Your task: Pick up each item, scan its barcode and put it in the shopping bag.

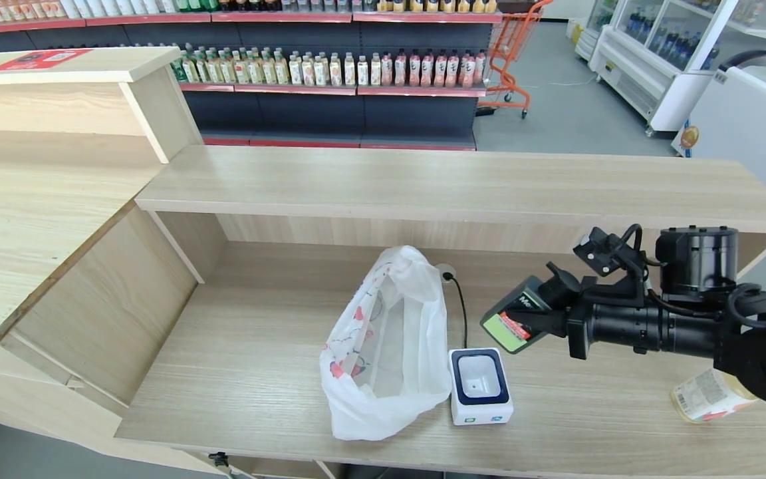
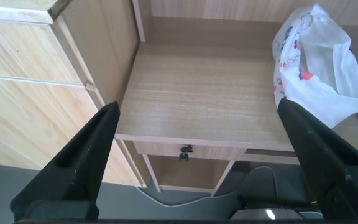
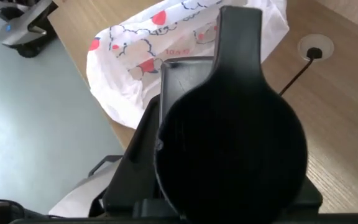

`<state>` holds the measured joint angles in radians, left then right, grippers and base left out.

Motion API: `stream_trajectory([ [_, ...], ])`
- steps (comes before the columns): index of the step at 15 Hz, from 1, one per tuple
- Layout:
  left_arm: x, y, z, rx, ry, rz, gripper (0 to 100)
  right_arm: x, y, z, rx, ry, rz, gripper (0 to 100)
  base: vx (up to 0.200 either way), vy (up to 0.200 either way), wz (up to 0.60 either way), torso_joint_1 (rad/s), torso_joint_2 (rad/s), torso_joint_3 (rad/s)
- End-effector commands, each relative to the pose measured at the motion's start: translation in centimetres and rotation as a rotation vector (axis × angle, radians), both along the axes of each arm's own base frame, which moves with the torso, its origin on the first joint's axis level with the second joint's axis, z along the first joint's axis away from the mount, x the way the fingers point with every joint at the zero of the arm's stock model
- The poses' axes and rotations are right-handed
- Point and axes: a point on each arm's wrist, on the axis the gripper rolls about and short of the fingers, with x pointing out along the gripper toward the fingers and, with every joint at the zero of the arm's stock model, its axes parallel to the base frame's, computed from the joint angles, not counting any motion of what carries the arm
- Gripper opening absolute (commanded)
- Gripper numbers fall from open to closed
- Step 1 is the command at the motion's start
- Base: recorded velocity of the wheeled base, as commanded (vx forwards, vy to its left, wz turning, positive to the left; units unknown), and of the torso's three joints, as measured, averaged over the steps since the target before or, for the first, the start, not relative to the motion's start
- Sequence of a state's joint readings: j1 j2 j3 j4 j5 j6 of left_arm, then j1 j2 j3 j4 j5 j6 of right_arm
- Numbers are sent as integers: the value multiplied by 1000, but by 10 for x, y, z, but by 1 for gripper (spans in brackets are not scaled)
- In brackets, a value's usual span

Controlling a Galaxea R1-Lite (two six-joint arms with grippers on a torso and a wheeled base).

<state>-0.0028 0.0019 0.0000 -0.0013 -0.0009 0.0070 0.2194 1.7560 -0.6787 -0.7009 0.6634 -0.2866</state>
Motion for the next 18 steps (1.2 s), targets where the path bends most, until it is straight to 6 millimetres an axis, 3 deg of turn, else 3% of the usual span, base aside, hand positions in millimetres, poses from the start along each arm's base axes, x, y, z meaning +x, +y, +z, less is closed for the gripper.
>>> stream_trajectory([
  [1,0,0,0,1,-1,-1,100,2,1,-4,-3,9,4,0,0,200,0,12,2,7],
  [5,0,0,0,-2,-1,-1,100,2,9,-7,5,22,56,0,0,200,0,6,10,2],
  [10,0,0,0,-2,-1,-1,100,25,23,-28,-14,30,83,0,0,0,0,0,0,0],
  [14,0,0,0,-2,-1,1,100,36,51,-64,-47,-36,177,0,0,0,0,0,0,0],
  [18,0,0,0,-2,-1,2,100,42,64,-112,-127,-108,252,0,0,0,0,0,0,0],
])
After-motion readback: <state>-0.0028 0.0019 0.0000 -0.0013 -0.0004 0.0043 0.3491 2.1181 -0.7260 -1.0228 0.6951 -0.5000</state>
